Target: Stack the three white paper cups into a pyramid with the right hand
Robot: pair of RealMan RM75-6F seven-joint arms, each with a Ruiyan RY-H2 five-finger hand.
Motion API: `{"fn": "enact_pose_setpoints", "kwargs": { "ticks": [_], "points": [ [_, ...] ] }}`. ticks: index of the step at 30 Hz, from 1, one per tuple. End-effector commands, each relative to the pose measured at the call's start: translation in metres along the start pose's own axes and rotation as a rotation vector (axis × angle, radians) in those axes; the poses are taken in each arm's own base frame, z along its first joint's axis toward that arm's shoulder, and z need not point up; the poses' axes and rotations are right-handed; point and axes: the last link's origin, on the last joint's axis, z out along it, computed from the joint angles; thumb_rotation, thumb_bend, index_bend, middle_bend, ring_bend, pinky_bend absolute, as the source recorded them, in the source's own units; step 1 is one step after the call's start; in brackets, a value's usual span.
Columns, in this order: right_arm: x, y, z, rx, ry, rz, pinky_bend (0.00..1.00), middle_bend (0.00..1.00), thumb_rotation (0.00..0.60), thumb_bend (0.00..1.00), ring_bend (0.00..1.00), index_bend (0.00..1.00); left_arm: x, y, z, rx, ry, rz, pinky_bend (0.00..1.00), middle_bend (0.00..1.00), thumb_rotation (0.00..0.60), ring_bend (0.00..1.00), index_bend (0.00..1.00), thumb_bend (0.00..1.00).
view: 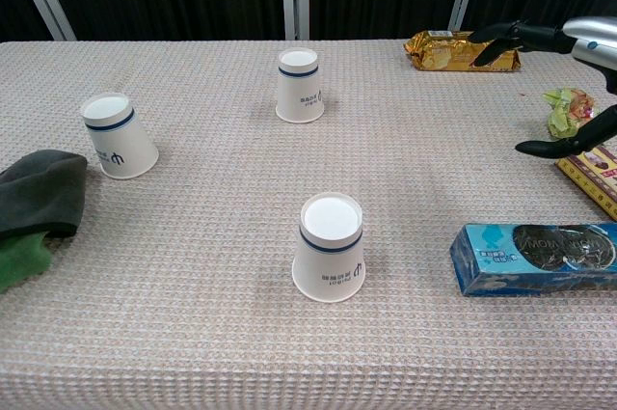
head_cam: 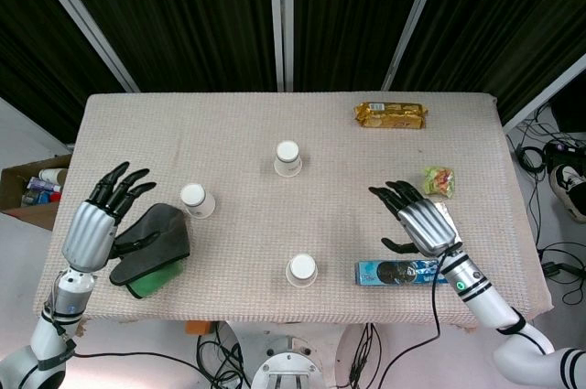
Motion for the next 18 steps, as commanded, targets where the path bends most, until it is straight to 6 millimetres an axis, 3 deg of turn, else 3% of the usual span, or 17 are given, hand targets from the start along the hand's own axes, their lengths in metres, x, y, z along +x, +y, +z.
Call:
{"fn": "enact_pose_setpoints", "kwargs": {
  "ticks": [1,6,18],
  "points": [
    [-0.003,0.001,0.004,-0.002,-0.007,0.001,0.12,0.18,0.6,0.17,0.06,0.09,-0.003,-0.002,0.004,0.007,-0.011,0.002,0.17,0.15,0.6,0.06,0.21,0.1],
    [0.004,0.004,-0.004,-0.013,0.03,0.014,0.12,0.18,0.6,0.17,0.06,0.09,-0.006,-0.01,0.011,0.037,-0.07,0.024,0.17,0.15,0.6,0.06,0.21,0.1],
    [0.029,0.038,-0.08,-0.151,0.173,0.0,0.13,0.22,0.6,0.17,0.07,0.12,-0.031,-0.05,0.061,0.23,-0.416,-0.054,0.17,0.15,0.6,0.06,0.21,0.1]
  ]
}}
